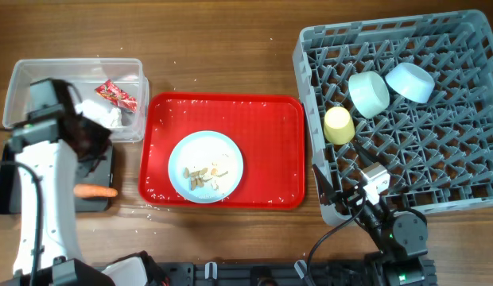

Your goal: Sort waste into correct bins and load items into the dishwasher rack

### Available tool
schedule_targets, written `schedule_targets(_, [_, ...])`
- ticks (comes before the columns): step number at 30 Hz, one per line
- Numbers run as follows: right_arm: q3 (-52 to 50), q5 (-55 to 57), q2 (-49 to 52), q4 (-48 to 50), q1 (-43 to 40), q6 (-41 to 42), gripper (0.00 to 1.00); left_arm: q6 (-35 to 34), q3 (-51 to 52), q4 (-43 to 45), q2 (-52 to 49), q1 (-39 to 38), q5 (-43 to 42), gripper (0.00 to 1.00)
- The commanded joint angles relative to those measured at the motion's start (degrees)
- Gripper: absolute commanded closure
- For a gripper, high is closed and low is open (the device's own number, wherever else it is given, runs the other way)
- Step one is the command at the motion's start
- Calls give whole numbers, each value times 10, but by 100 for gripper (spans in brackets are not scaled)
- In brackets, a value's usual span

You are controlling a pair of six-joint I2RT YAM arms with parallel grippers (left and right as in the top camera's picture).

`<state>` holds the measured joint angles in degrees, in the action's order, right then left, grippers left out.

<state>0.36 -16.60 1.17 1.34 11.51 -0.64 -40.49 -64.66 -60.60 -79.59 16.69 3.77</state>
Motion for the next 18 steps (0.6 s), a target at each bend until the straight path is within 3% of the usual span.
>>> schedule_targets(1, [-1,1,-1,1,-3,8,0,-61,77,33,0,-18,25,96])
schedule_targets(8, [-1,1,-2,1,-3,8,0,-88,193,93,0,31,27,95])
schedule_targets(12, [-1,1,-2,1,-3,8,0,-88,193,115,1,95,92,96])
schedule_targets(16, [-1,1,-1,1,-3,8,0,-75,141,97,2,175,22,96])
schedule_targets(18, [-1,1,-2,1,-3,8,0,-20,114,80,2,186,-41,95])
